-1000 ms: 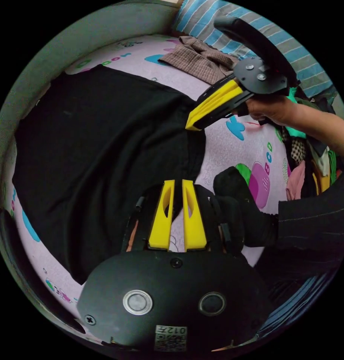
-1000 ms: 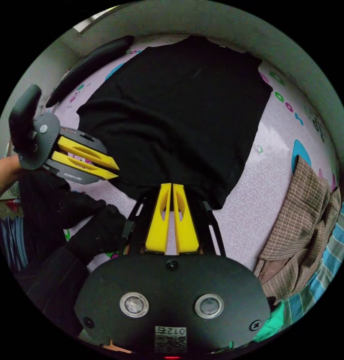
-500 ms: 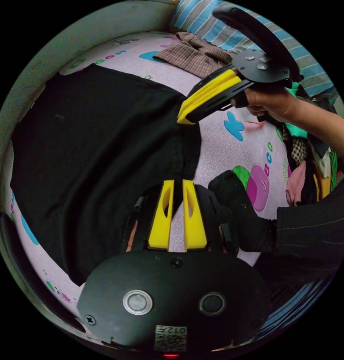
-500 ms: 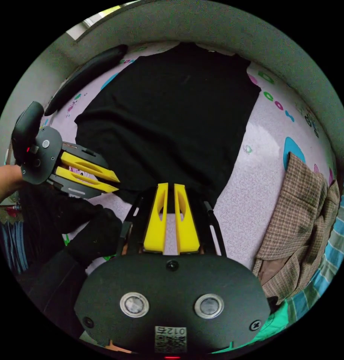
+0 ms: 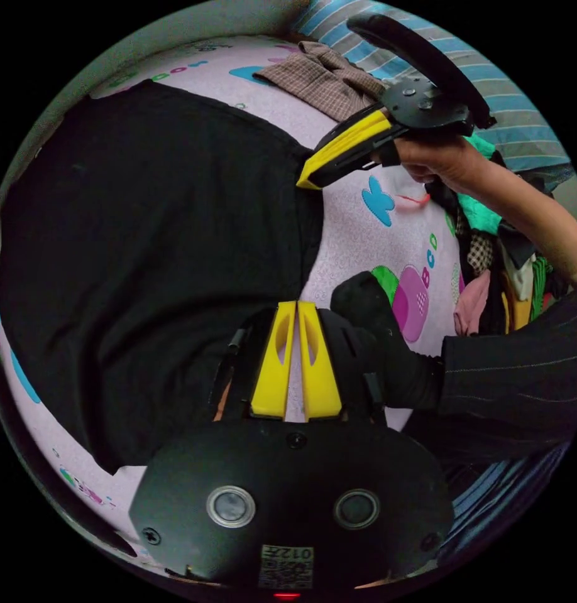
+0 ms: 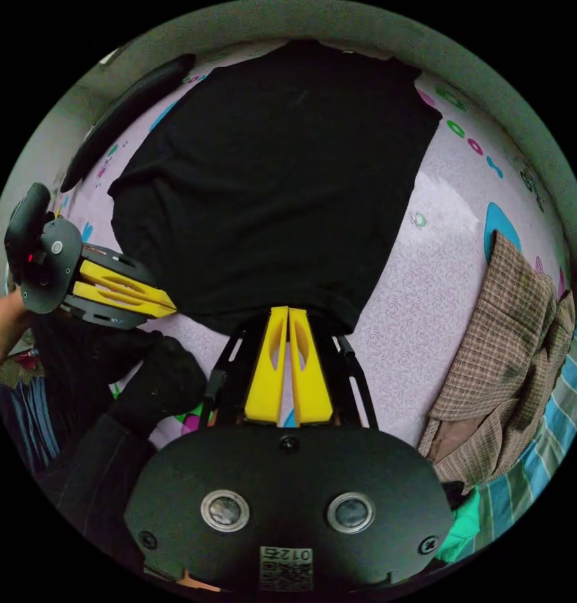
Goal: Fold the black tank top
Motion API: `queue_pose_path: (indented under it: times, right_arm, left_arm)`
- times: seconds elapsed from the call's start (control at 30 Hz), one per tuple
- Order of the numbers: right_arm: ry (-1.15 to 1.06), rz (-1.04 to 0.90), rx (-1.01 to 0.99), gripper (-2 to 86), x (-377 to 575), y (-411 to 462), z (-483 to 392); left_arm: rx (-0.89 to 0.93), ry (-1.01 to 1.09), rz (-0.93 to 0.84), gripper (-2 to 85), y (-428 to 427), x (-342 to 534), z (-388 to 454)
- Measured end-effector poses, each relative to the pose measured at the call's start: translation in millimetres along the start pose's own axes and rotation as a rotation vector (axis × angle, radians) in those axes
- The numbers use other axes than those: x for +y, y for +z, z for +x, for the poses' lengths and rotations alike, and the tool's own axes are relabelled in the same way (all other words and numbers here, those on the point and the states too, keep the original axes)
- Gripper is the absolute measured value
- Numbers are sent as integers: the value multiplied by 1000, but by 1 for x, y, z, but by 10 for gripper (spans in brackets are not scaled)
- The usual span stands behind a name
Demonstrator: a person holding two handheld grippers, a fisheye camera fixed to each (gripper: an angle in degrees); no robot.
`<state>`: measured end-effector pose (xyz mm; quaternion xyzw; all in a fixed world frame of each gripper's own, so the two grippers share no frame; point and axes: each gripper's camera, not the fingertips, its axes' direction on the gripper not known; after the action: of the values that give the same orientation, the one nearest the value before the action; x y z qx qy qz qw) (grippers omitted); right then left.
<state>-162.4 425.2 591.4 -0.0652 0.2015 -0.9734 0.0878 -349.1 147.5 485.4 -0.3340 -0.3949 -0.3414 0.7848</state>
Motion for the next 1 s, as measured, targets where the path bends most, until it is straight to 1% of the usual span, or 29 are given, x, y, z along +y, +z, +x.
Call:
queue_pose_path:
  times: [0.17, 0.23, 0.33, 0.43, 0.47, 0.6, 0.67, 0.7, 0.8, 0.87, 0.93, 1.0]
  right_arm:
    - [18, 74, 22, -9, 2, -15, -2]
    - [21, 105, 66, -9, 1, -20, -3]
    - [15, 69, 88, -9, -1, -13, 0]
    - [-5, 13, 81, -9, -1, -3, 4]
    - [-7, 28, 78, -10, 0, -5, 5]
    - [35, -29, 144, -10, 5, -8, 17]
    - [14, 3, 125, -10, 10, -14, 15]
    - [0, 31, 80, -10, 11, -18, 11]
    - [-65, 96, -28, -10, 8, -26, -8]
    - [-136, 102, -51, -10, 2, -27, -25]
    - [-230, 81, -55, -10, -8, -25, -45]
    - [-261, 52, -54, -10, -15, -21, -52]
  left_arm:
    - [92, -20, 122, 9, -27, 12, -13]
    - [80, -38, 152, 9, -35, 19, -19]
    - [11, -82, 130, 10, -37, 34, -33]
    - [-5, -143, 81, 10, -30, 51, -49]
    - [-15, -159, 62, 9, -28, 58, -53]
    - [-59, -172, 35, 8, -30, 82, -56]
    - [-114, -165, 36, 7, -37, 93, -55]
    - [-131, -161, 35, 7, -39, 97, -54]
    - [-277, -161, 25, 5, -55, 115, -59]
    - [-310, -179, 33, 5, -62, 119, -67]
    - [-300, -188, 33, 5, -64, 119, -75]
    - [-296, -197, -19, 5, -56, 115, -86]
